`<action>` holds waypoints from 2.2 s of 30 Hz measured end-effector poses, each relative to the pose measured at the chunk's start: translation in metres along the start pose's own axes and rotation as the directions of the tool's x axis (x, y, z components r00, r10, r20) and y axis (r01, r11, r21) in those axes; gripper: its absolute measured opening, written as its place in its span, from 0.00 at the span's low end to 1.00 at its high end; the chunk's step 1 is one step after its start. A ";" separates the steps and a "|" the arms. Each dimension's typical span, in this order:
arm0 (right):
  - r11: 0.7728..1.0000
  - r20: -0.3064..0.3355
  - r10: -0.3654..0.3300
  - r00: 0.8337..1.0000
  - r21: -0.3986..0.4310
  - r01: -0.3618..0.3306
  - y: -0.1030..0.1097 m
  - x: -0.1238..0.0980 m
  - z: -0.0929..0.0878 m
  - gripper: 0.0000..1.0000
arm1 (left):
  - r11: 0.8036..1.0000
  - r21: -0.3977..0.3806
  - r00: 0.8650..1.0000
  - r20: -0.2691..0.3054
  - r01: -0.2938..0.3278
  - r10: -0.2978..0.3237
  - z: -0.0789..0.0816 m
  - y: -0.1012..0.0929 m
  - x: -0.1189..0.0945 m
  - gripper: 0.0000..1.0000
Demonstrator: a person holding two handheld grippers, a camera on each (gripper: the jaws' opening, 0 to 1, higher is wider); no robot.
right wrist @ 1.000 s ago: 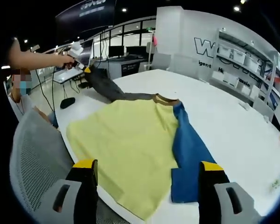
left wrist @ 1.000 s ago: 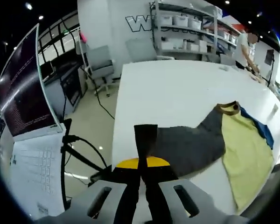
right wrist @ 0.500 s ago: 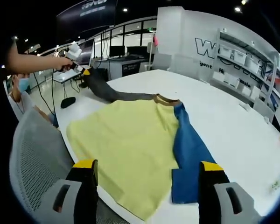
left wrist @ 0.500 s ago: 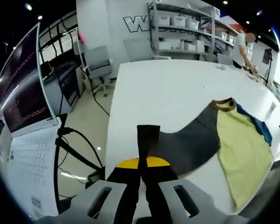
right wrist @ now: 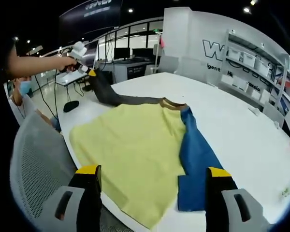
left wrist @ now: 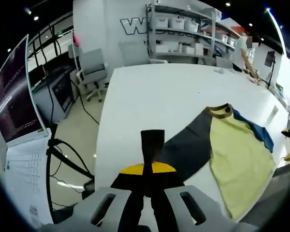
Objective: Fold the garment on the visible template until the final outline fits inside the template.
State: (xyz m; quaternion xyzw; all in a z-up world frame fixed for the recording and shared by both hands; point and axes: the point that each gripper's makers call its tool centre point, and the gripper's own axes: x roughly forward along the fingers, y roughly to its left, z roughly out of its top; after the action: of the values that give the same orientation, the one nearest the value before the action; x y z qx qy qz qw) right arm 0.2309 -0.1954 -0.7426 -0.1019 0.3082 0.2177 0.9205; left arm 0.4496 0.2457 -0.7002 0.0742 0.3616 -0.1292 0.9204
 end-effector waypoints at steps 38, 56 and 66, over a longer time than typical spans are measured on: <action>0.997 0.017 -0.052 0.999 0.053 0.051 -0.020 -0.012 -0.012 0.89 | 0.981 -0.014 0.977 0.094 0.192 -0.190 0.056 -0.100 0.017 0.05; 0.996 0.023 -0.066 0.998 0.057 0.065 -0.023 -0.015 -0.011 0.88 | 0.972 -0.007 0.967 0.105 0.234 -0.232 0.067 -0.122 0.021 0.05; 0.996 0.030 -0.068 0.997 0.055 0.066 -0.022 -0.016 -0.009 0.88 | 0.967 0.001 0.962 0.106 0.253 -0.252 0.071 -0.136 0.021 0.05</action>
State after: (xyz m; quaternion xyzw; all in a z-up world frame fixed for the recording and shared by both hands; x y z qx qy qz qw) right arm 0.2255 -0.2232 -0.7388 -0.0837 0.2956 0.1799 0.9345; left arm 0.4712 0.0951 -0.6687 0.0148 0.3197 -0.2471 0.9146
